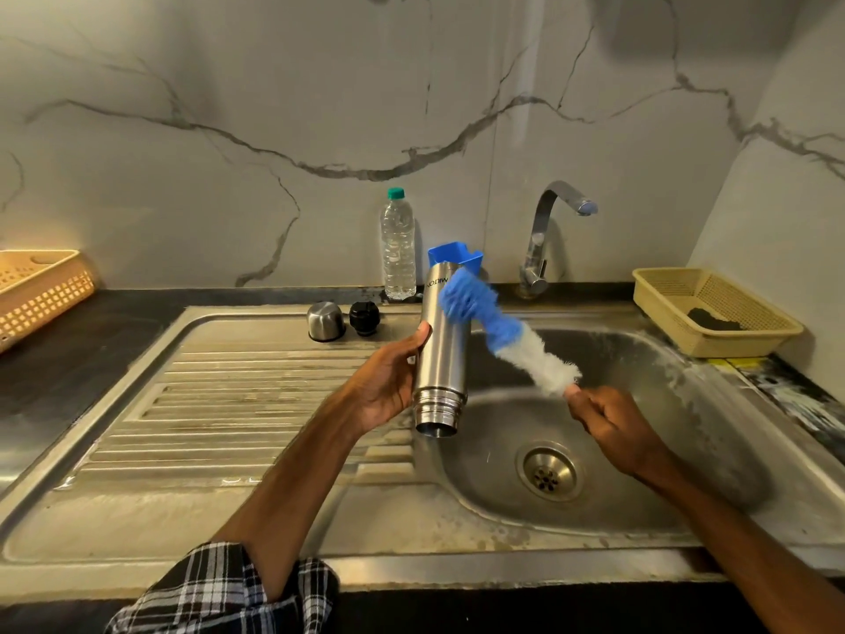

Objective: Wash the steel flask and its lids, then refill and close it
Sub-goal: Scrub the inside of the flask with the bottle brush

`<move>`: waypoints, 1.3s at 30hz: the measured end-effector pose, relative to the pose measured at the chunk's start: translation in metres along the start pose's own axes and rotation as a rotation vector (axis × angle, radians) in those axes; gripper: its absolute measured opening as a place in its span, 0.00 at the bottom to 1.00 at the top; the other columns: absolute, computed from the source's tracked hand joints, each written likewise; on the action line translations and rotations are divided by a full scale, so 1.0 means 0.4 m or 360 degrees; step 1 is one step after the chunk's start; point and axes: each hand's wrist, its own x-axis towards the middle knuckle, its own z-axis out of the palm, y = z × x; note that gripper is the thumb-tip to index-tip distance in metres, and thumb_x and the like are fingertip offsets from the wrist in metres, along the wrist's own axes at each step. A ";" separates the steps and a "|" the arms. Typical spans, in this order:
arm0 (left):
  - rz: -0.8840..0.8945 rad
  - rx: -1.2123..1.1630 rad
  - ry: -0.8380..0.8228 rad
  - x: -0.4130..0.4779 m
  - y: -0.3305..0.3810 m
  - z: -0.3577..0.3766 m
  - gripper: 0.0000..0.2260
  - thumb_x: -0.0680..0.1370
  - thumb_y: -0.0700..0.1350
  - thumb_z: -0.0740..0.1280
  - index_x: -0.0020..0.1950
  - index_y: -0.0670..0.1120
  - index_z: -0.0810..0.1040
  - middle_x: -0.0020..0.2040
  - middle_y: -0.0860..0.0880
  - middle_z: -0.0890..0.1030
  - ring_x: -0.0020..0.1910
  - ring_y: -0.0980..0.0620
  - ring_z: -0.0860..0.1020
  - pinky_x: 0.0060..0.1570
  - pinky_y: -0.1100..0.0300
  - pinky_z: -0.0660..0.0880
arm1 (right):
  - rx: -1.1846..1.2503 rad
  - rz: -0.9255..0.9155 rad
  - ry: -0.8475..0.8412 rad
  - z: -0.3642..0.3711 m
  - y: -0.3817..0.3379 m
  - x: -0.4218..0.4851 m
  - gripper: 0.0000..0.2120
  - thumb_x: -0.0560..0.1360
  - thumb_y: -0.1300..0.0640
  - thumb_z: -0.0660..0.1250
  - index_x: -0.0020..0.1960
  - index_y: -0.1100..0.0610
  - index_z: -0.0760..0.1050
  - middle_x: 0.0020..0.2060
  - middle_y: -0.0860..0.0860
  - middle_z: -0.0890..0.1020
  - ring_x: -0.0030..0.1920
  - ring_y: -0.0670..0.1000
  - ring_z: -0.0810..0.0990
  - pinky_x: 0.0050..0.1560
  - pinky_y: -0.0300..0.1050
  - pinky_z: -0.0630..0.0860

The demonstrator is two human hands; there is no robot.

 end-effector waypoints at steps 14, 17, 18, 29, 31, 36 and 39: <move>0.0041 -0.0074 0.0120 -0.009 0.023 0.004 0.25 0.79 0.52 0.69 0.70 0.37 0.73 0.57 0.39 0.83 0.50 0.44 0.84 0.50 0.52 0.84 | -0.0055 -0.0086 -0.0050 0.001 -0.013 -0.005 0.25 0.80 0.40 0.54 0.31 0.55 0.66 0.25 0.46 0.66 0.27 0.43 0.64 0.29 0.47 0.63; 0.0078 -0.0068 0.0161 -0.011 0.033 -0.001 0.23 0.80 0.52 0.68 0.69 0.38 0.74 0.54 0.41 0.84 0.48 0.45 0.85 0.45 0.53 0.84 | -0.0079 -0.0116 -0.0058 0.004 -0.018 -0.005 0.22 0.80 0.41 0.54 0.30 0.50 0.64 0.25 0.45 0.65 0.27 0.42 0.64 0.29 0.46 0.62; 0.0091 -0.0070 0.0175 -0.011 0.036 -0.003 0.24 0.80 0.52 0.68 0.70 0.38 0.73 0.54 0.42 0.84 0.48 0.45 0.85 0.44 0.53 0.84 | -0.0075 -0.0083 -0.0020 0.002 -0.021 -0.003 0.22 0.80 0.41 0.54 0.30 0.50 0.63 0.24 0.44 0.65 0.26 0.42 0.63 0.28 0.42 0.61; 0.0122 -0.0121 0.0228 -0.013 0.044 -0.008 0.26 0.80 0.54 0.68 0.71 0.38 0.72 0.55 0.41 0.83 0.50 0.44 0.84 0.46 0.51 0.84 | -0.0003 -0.0157 -0.0172 0.017 -0.026 -0.014 0.24 0.79 0.41 0.55 0.29 0.53 0.65 0.25 0.45 0.66 0.27 0.43 0.63 0.29 0.46 0.61; 0.0144 -0.0120 0.0244 -0.013 0.048 -0.009 0.26 0.80 0.54 0.68 0.71 0.39 0.73 0.53 0.42 0.84 0.49 0.44 0.85 0.43 0.52 0.84 | 0.0002 -0.0142 -0.0170 0.016 -0.034 -0.013 0.23 0.79 0.41 0.54 0.30 0.51 0.65 0.25 0.44 0.66 0.27 0.42 0.63 0.29 0.42 0.61; 0.0170 -0.0177 0.0278 -0.019 0.053 -0.019 0.25 0.80 0.53 0.68 0.71 0.38 0.72 0.52 0.41 0.85 0.49 0.44 0.85 0.42 0.52 0.84 | 0.0002 -0.0184 -0.0237 0.022 -0.037 -0.018 0.27 0.80 0.39 0.54 0.29 0.56 0.67 0.25 0.47 0.67 0.27 0.46 0.64 0.30 0.49 0.64; 0.0185 -0.0169 0.0302 -0.019 0.055 -0.022 0.26 0.80 0.53 0.68 0.71 0.38 0.72 0.53 0.42 0.84 0.49 0.44 0.85 0.42 0.52 0.84 | -0.0053 -0.0187 -0.0157 0.020 -0.040 -0.013 0.27 0.80 0.38 0.53 0.29 0.53 0.65 0.25 0.45 0.66 0.27 0.44 0.63 0.30 0.47 0.63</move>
